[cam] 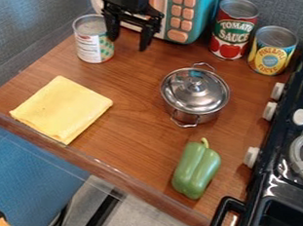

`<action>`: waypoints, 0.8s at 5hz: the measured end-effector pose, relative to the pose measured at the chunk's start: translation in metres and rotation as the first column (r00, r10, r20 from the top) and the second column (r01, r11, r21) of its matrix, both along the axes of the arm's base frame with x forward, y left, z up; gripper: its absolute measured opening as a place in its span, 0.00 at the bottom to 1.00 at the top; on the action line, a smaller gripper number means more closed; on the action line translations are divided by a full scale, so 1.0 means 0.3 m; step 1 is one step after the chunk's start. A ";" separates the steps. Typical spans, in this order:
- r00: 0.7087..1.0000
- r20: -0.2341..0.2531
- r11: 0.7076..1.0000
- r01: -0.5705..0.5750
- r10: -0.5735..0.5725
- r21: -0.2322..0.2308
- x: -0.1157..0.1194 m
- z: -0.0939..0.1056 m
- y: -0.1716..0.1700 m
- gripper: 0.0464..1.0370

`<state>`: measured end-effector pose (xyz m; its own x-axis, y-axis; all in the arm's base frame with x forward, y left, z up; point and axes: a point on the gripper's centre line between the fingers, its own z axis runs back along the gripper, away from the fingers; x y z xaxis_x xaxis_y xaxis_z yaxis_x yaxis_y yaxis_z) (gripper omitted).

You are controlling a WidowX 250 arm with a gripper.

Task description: Move the tin to the top left side of the table

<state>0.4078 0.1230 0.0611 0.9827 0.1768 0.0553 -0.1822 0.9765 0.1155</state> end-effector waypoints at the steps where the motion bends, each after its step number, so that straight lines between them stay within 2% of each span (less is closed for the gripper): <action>1: 1.000 -0.003 1.000 -0.006 0.006 0.000 -0.010 0.000 0.029 0.96; 3: 1.000 -0.023 1.000 -0.014 0.014 -0.018 -0.030 0.005 0.056 0.96; 4: 1.000 -0.030 0.998 -0.002 0.000 -0.059 -0.035 0.003 0.043 0.96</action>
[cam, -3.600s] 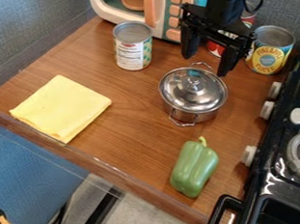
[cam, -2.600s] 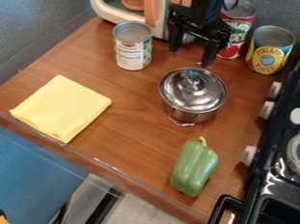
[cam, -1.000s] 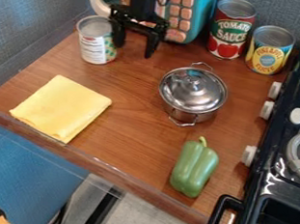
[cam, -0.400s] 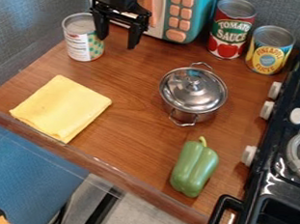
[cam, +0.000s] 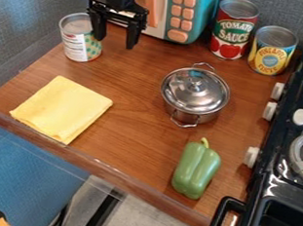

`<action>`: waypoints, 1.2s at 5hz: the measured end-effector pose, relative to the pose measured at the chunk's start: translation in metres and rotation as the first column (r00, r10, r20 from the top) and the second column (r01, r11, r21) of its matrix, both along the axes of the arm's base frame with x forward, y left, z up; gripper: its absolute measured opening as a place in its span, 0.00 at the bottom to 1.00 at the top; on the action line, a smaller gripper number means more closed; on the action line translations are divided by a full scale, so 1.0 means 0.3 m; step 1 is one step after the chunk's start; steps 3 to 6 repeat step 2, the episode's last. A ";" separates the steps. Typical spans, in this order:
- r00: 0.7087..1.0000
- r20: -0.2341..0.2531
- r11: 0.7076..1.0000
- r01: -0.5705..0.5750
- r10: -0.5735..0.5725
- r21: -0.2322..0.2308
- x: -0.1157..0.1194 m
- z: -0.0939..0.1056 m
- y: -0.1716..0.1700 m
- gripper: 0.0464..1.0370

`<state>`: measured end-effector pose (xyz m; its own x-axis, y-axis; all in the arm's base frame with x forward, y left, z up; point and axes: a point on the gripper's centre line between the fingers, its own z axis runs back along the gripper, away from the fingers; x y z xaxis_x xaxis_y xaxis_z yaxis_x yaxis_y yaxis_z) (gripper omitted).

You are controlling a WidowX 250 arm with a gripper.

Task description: Move the tin to the top left side of the table

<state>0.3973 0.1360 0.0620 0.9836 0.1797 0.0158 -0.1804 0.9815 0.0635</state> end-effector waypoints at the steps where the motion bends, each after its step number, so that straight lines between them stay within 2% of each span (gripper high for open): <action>1: 0.997 0.060 0.999 0.037 -0.038 0.008 0.012 0.092 -0.019 0.96; 2: 0.992 0.091 0.996 0.084 -0.086 0.029 0.004 0.166 -0.055 0.96; 6: 0.992 0.091 0.996 0.084 -0.086 0.029 0.004 0.166 -0.055 0.96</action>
